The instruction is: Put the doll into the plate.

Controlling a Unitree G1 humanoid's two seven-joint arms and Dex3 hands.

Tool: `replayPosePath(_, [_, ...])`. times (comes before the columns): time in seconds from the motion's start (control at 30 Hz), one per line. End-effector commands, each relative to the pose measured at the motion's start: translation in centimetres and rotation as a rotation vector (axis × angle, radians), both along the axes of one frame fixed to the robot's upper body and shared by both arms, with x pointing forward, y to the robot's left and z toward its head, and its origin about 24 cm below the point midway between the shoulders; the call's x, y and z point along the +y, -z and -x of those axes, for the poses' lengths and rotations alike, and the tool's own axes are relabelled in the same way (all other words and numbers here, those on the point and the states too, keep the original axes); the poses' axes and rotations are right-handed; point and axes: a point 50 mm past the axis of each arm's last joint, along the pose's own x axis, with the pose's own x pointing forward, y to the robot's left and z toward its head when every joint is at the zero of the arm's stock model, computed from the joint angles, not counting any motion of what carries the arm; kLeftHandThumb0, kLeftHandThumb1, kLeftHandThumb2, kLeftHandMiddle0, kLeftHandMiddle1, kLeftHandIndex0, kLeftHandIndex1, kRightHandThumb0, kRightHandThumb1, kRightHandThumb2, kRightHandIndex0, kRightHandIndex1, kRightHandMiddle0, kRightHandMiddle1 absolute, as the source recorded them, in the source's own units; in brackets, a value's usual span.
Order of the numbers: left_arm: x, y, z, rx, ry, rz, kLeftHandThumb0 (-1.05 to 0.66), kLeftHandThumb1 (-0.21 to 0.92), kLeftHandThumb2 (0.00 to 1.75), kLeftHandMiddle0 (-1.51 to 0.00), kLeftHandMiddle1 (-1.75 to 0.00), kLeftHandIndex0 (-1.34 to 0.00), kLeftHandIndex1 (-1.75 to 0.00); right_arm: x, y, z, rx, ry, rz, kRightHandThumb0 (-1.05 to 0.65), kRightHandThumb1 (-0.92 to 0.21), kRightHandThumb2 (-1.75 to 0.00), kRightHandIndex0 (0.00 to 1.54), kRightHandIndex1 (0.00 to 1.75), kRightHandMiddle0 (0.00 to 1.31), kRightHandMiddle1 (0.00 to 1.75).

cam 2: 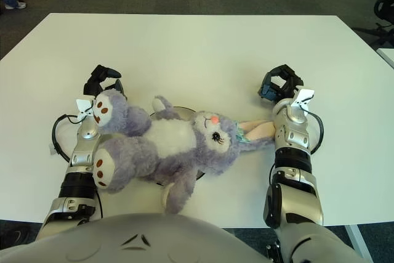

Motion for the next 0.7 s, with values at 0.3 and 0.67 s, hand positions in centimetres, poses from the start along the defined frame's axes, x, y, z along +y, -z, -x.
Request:
replayPosePath(0.3, [-0.1,2.0,1.2,0.076,0.004,0.006,-0.45,0.41,1.20,-1.25,-1.75,-0.54,-1.75,1.1,0.0,0.1,-0.016,-0.030,-0.041,-0.51,-0.25,-1.40,1.18,1.75,0.67,1.75])
replayPosePath(0.67, [-0.2,2.0,1.2,0.077,0.015,0.011,-0.45,0.42,1.19,-1.24,-1.75,-0.53,-1.75,1.9,-0.1,0.3,-0.019,-0.035,-0.058,-0.51,-0.24,-1.41,1.17,1.75,0.68,1.75])
